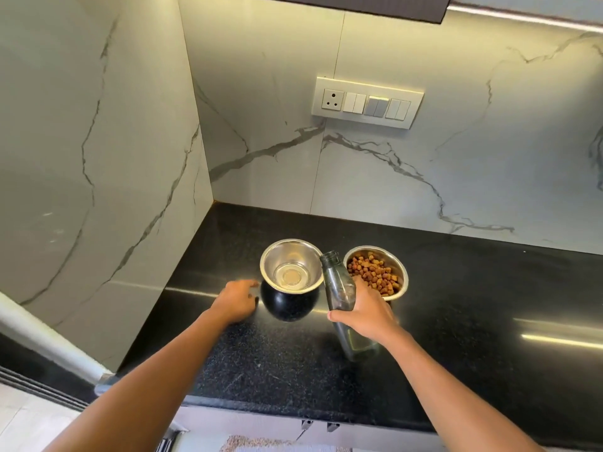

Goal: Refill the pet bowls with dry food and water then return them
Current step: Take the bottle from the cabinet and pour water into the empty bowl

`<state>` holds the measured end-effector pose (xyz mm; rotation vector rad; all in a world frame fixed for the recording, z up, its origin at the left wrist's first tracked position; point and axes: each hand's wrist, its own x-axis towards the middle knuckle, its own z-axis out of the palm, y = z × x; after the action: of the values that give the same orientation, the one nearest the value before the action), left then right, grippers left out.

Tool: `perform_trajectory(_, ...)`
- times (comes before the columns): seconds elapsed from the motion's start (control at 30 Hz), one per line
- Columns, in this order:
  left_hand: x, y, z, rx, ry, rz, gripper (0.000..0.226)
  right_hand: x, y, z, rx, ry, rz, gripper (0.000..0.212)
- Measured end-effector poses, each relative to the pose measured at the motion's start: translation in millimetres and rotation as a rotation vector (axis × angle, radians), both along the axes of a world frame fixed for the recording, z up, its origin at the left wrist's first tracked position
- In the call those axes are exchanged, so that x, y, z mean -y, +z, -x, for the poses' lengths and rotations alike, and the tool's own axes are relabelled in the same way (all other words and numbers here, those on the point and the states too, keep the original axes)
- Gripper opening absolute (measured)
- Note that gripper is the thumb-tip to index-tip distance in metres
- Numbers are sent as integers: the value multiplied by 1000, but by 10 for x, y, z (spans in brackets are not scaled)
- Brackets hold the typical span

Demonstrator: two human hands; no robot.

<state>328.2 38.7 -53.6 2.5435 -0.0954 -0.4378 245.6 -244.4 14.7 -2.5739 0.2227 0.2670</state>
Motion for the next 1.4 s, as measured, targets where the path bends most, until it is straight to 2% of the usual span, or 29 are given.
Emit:
perform_trajectory(0.07,-25,-62,-35,-45,-111,-62,48,-39,-28,-59,-42,14,25,87)
perform_trajectory(0.13,-31,-122,-78,-102,-199,-166,56,-72,-34,-103,-72,35,44,78)
perform_trajectory(0.27,-22,-138,-195,-173,-281,-286,66,-102,-58,-226,-145,70,86,66)
perform_trajectory(0.43,-14,-64,-294,-212,-282,-248,62,-118,-45,-341,-206,108,114,71)
perform_trajectory(0.8,-58,-78,-327,-253,-295,-246,66,-113,29,-442,-300,134,112,67)
perform_trajectory(1.4,-51,18,-280,-257,-297,-234,66,-18,104,-446,-326,146,115,66)
